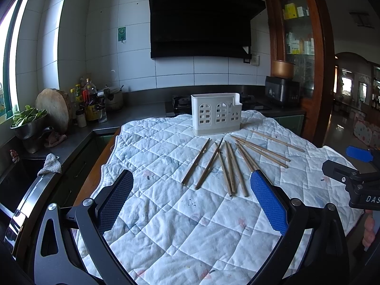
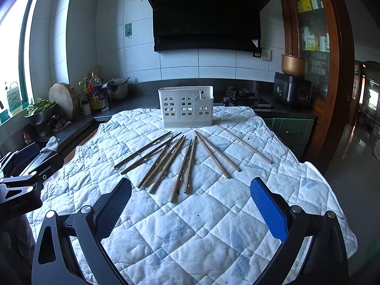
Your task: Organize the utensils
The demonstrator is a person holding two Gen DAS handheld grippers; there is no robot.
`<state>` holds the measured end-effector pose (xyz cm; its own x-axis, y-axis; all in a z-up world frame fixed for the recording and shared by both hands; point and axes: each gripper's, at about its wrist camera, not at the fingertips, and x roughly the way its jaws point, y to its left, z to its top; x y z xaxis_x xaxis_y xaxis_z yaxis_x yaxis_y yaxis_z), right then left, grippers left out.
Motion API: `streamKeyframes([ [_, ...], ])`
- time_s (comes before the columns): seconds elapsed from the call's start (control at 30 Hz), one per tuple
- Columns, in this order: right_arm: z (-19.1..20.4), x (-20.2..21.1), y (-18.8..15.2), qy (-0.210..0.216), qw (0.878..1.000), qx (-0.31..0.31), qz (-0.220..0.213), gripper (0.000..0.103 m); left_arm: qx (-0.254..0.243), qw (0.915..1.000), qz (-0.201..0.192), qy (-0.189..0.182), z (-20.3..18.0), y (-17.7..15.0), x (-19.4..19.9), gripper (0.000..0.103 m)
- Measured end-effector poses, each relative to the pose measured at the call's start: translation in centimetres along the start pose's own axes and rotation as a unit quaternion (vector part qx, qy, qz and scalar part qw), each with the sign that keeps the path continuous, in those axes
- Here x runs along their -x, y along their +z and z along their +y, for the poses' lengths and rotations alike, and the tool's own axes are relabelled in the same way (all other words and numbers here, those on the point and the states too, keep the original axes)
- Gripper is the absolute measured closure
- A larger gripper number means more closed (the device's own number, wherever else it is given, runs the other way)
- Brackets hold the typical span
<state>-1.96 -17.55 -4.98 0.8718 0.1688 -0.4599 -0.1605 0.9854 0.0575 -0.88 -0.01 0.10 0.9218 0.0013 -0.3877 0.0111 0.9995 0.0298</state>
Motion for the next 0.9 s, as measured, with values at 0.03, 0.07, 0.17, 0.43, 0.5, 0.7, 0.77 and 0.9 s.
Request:
streamKeyframes([
  [0.03, 0.0, 0.2, 0.1, 0.001, 1.0, 0.0, 0.0, 0.006, 0.0, 1.0, 0.0, 0.0, 0.0, -0.1, 0.0, 0.005],
  [0.07, -0.1, 0.4, 0.2, 0.0, 1.0, 0.0, 0.0, 0.006, 0.0, 1.0, -0.001, 0.001, 0.0, -0.1, -0.1, 0.005],
  [0.17, 0.1, 0.2, 0.5, -0.001, 1.0, 0.0, 0.0, 0.006, 0.001, 1.0, 0.0, 0.0, 0.0, -0.1, -0.1, 0.005],
  [0.43, 0.2, 0.4, 0.7, -0.001, 1.0, 0.001, -0.002, 0.006, -0.001, 1.0, -0.003, 0.001, -0.1, 0.6, 0.1, 0.005],
  [0.5, 0.2, 0.5, 0.7, -0.001, 1.0, 0.001, -0.002, 0.006, -0.001, 1.0, -0.003, 0.001, -0.1, 0.7, 0.1, 0.005],
  [0.7, 0.3, 0.4, 0.9, -0.001, 1.0, 0.001, -0.002, 0.006, -0.001, 1.0, -0.004, 0.001, -0.1, 0.7, 0.1, 0.005],
  [0.77, 0.3, 0.3, 0.7, -0.002, 1.0, 0.001, -0.002, 0.006, -0.001, 1.0, -0.004, 0.0, -0.2, 0.8, 0.1, 0.005],
  [0.9, 0.2, 0.3, 0.7, -0.002, 1.0, 0.001, -0.003, 0.006, -0.001, 1.0, -0.005, 0.001, -0.2, 0.9, 0.1, 0.005],
])
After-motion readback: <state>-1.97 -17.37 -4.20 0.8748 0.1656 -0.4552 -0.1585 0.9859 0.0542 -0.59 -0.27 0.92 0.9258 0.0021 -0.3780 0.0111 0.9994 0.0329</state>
